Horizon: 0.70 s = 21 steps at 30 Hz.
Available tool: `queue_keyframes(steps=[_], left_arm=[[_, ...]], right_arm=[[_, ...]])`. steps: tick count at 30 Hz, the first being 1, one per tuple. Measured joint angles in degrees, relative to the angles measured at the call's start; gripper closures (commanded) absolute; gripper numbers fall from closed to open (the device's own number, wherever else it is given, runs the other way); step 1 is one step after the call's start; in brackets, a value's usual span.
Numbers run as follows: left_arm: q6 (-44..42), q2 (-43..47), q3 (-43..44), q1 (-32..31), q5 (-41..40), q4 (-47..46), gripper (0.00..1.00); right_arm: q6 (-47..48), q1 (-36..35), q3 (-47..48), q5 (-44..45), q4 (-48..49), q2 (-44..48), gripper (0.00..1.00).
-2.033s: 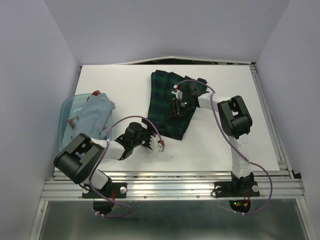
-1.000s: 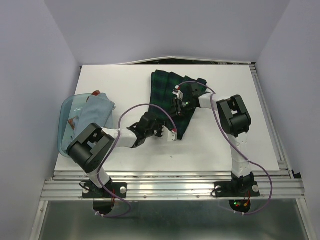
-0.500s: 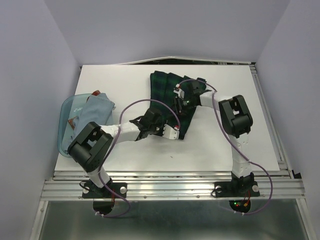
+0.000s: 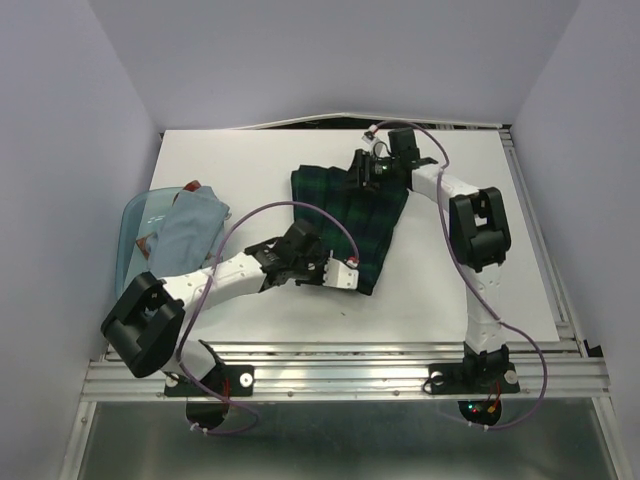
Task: Fold and stack the skirts
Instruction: Fold the skirt
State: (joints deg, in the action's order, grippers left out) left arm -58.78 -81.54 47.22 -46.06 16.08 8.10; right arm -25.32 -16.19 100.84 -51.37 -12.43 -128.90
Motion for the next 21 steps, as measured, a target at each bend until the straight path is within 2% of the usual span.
queue_keyframes(steps=[5,12,21], left_arm=[[2.69,2.80,0.00,-0.35,1.05,4.20,1.00],[6.51,4.92,2.67,-0.48,2.45,10.56,1.00],[11.37,5.46,11.87,-0.72,3.39,17.14,1.00]], right_arm=[[-4.63,-2.62,-0.07,-2.14,8.02,-2.54,0.44],[-2.36,-6.45,-2.67,-1.09,9.51,-5.79,0.49],[0.63,-9.42,-16.52,-3.21,14.21,-2.14,0.52]])
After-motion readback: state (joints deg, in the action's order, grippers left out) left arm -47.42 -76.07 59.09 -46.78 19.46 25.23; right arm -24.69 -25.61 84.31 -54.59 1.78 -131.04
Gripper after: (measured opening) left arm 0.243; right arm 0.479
